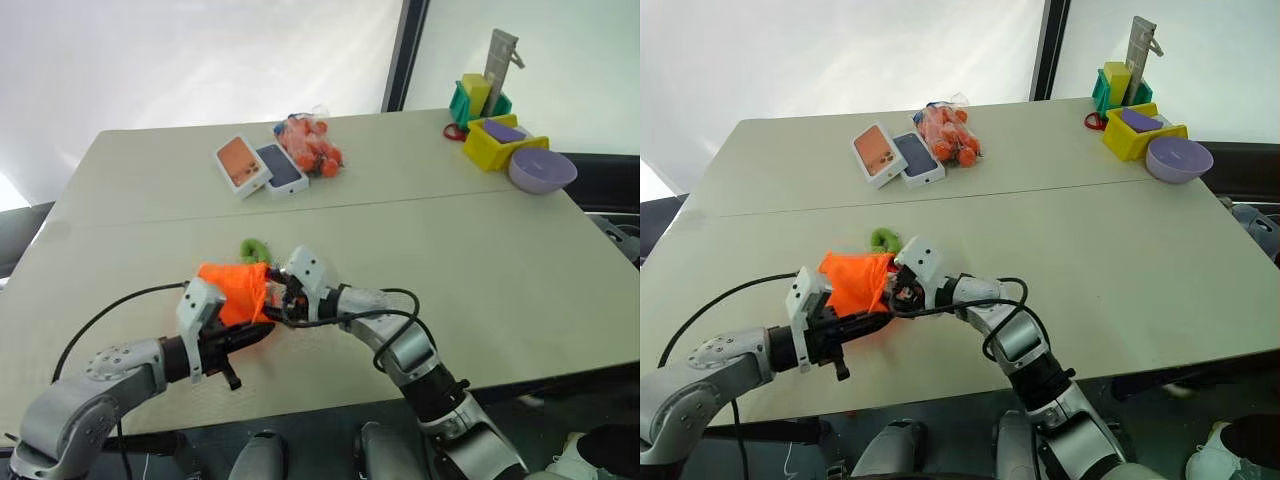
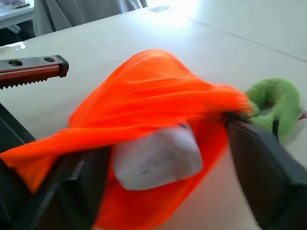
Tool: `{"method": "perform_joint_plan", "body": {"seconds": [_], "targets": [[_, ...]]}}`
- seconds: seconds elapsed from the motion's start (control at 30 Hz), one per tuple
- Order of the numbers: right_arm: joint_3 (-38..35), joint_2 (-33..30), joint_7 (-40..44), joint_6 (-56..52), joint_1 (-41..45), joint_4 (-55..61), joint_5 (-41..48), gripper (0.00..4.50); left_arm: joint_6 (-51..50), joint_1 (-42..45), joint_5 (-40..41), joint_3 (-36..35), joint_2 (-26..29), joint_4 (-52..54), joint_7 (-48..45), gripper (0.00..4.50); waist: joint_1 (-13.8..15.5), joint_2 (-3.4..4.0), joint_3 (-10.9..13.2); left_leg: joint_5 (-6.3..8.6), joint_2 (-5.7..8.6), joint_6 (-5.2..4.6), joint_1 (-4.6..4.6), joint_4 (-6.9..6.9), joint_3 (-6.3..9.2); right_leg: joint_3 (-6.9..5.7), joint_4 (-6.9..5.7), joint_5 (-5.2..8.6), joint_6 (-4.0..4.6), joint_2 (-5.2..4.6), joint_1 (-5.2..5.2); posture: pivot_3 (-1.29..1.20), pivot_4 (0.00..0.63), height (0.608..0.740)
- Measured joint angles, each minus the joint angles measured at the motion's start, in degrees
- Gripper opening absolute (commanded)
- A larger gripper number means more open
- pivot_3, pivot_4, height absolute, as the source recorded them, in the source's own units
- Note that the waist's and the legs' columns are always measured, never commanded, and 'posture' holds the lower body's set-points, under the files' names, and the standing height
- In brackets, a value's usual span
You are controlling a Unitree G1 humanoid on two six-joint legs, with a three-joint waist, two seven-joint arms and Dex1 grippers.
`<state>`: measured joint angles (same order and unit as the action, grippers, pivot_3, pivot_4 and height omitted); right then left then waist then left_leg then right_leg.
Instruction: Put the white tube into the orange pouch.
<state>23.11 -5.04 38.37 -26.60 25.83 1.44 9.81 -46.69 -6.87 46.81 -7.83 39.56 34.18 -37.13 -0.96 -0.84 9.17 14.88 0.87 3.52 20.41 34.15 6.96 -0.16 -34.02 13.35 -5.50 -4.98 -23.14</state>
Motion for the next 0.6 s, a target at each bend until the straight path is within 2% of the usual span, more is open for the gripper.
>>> {"method": "perform_joint_plan", "body": {"seconds": [0.37,0.6], "targets": [[-4.3,-10.4,8.4,-4.5,-4.6,10.7,8.3,4.47,1.7,-5.6,-0.5,-7.6,3.8,-4.9,-4.4,0.0,-0.2,0.0,0.0,0.01,-0.03,0.0,0.0,0.0,-0.01,0.0,0.01,0.07,-0.02,0.0,-0.09,0.0,0.15,0.74],[-6.7,-10.4,5.2,-3.1,-3.3,6.5,7.2,4.47,5.1,-9.4,-4.1,-15.0,8.3,-12.4,-9.4,0.0,-0.2,0.1,0.1,0.02,-0.07,0.01,0.02,-0.01,-0.06,-0.01,0.06,0.1,0.07,-0.02,-0.33,0.0,0.15,0.74]]}}
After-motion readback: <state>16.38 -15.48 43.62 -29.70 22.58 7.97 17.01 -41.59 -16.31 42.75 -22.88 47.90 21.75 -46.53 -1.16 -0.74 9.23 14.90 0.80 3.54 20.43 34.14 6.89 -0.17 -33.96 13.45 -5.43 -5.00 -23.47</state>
